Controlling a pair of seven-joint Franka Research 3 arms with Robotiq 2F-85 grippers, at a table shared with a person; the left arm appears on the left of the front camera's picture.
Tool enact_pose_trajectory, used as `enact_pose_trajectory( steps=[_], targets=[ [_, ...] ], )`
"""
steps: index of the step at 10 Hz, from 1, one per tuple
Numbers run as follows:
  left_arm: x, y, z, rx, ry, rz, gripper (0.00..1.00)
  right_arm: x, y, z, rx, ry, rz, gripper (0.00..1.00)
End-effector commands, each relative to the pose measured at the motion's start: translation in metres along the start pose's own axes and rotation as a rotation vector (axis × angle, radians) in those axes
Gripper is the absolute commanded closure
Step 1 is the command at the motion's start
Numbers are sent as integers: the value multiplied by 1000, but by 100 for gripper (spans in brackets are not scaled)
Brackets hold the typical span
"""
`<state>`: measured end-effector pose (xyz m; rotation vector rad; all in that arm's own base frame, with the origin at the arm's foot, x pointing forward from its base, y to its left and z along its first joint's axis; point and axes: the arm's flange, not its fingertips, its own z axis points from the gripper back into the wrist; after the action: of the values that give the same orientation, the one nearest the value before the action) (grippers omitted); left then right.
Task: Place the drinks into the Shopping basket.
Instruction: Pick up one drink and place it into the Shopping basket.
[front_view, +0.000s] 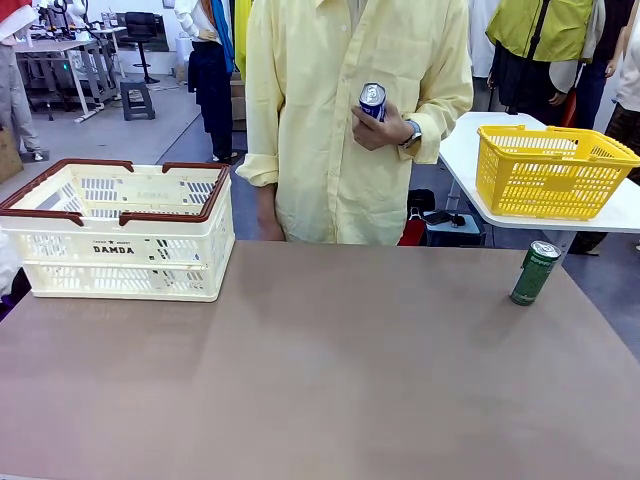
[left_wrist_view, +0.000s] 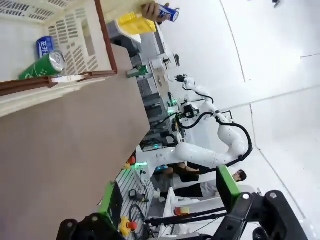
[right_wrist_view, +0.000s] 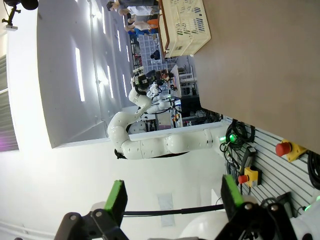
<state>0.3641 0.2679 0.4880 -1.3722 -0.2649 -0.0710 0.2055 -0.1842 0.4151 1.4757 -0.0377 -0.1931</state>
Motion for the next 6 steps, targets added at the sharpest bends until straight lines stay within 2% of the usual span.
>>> enact_pose_trajectory(
  steps=[1, 6],
  targets=[
    [-21, -30, 21, 3, -39, -41, 0, 0, 2, 1, 2, 3, 7, 0],
    [-21, -30, 21, 3, -39, -41, 0, 0, 2, 1, 2, 3, 7, 0]
  ],
)
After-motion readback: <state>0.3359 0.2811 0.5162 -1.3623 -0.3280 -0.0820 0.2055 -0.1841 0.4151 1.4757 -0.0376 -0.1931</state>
